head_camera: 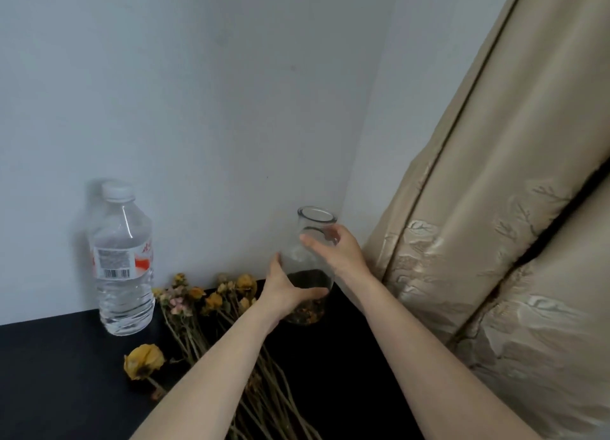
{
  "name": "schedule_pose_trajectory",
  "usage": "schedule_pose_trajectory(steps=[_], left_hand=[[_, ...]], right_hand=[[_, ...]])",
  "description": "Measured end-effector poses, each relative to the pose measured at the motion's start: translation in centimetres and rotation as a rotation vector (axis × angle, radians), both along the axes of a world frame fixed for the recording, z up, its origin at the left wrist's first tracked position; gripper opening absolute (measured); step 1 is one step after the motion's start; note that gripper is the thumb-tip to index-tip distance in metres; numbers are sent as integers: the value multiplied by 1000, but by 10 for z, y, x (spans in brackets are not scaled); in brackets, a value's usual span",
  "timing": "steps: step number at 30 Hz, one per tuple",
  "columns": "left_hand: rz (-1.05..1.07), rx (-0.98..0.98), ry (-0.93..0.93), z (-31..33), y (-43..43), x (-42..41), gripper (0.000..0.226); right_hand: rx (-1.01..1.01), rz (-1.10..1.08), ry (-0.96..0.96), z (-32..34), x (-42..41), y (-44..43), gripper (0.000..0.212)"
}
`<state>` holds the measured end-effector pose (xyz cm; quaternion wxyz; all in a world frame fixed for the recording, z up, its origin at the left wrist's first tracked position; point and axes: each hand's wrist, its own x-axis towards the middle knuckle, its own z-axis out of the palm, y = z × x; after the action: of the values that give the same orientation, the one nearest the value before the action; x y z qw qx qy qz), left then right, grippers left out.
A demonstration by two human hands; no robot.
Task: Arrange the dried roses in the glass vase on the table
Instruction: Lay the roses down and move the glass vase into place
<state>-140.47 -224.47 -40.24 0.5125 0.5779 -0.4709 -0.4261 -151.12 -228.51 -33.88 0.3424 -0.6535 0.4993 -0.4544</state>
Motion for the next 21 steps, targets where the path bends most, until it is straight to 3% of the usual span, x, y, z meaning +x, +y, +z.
schedule_pose_trajectory(steps=[5, 11, 15, 21], left_hand=[[76, -30, -27, -8, -11, -7, 126], [115, -139, -55, -2, -9, -12, 115], [142, -242, -125, 31, 4, -2, 115], [268, -293, -293, 74, 66, 32, 120]], right_hand=[[-11, -17, -40, -7, 4, -7, 50], [-163, -65, -54, 3, 10, -2, 31], [-273, -52, -80, 37, 16, 15, 31], [-238, 40, -183, 77, 47, 60, 43]])
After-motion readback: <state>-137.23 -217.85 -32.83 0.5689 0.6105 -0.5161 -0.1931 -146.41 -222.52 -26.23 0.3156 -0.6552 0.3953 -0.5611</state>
